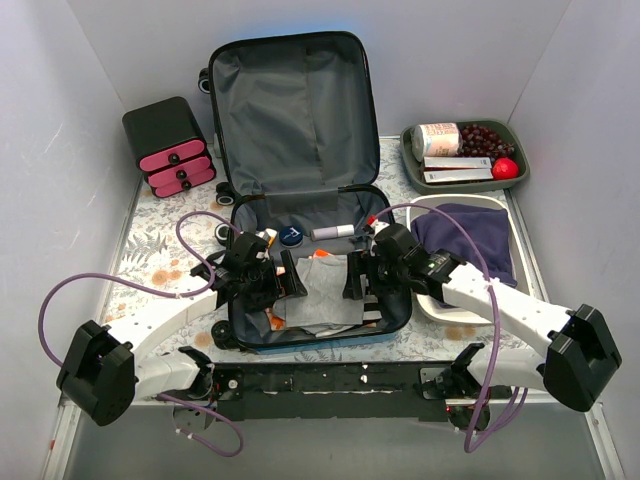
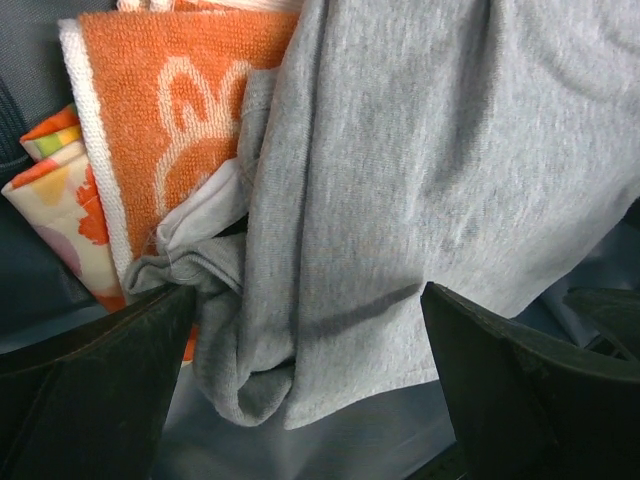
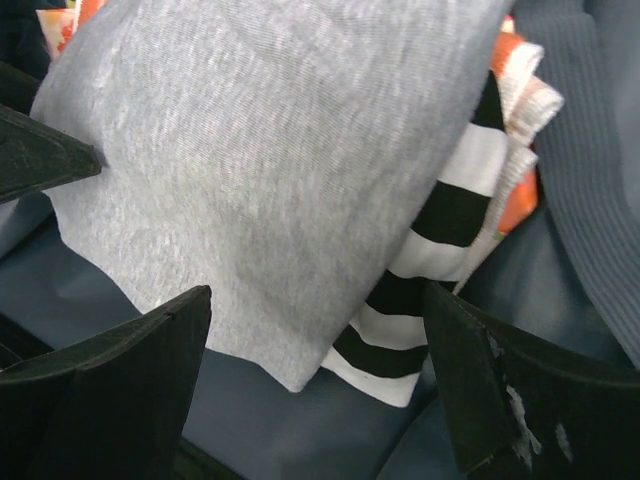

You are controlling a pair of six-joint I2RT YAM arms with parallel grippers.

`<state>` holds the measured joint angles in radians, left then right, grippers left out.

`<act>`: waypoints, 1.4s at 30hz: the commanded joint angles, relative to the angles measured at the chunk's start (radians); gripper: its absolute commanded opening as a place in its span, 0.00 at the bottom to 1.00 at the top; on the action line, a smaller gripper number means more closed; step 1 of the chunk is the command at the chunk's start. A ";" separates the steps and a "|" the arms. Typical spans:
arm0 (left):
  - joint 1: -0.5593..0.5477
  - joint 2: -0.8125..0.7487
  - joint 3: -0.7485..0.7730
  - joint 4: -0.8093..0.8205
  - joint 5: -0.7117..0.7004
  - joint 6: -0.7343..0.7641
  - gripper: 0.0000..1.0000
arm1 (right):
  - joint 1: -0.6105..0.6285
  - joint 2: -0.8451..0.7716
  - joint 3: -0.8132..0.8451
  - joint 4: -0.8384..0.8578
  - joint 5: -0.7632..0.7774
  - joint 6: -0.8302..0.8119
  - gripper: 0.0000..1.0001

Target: Open, take out, and arrange the luggage

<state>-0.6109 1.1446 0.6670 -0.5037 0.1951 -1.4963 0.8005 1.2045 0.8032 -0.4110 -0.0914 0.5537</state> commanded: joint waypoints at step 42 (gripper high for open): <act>-0.009 0.026 -0.006 0.008 -0.068 -0.018 0.71 | 0.008 0.015 0.093 0.242 -0.312 -0.040 0.93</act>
<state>-0.6155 1.1717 0.6647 -0.4992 0.1493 -1.5146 0.8005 1.2434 0.8494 -0.2642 -0.3183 0.5014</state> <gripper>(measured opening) 0.714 0.923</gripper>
